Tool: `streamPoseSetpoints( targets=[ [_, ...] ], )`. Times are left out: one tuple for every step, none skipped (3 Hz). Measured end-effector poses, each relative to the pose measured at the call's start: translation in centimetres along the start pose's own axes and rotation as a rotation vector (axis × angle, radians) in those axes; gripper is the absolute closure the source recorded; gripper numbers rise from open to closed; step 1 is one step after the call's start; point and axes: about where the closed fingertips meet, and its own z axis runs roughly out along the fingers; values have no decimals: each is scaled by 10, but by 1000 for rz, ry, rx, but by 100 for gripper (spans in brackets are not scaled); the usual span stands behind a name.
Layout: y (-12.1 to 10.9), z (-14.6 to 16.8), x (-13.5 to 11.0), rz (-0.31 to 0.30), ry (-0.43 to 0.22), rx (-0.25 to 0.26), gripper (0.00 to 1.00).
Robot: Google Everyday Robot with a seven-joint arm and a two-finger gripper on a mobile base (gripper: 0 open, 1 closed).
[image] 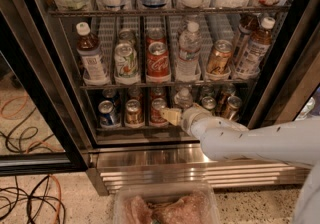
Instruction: Pick water bottle from bottom shelf of fridge
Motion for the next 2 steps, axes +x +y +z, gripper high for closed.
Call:
streamPoseSetpoints(
  targets=[
    [-7, 5, -2, -5, -11, 15, 23],
    [-19, 11, -6, -15, -27, 45, 24]
  ],
)
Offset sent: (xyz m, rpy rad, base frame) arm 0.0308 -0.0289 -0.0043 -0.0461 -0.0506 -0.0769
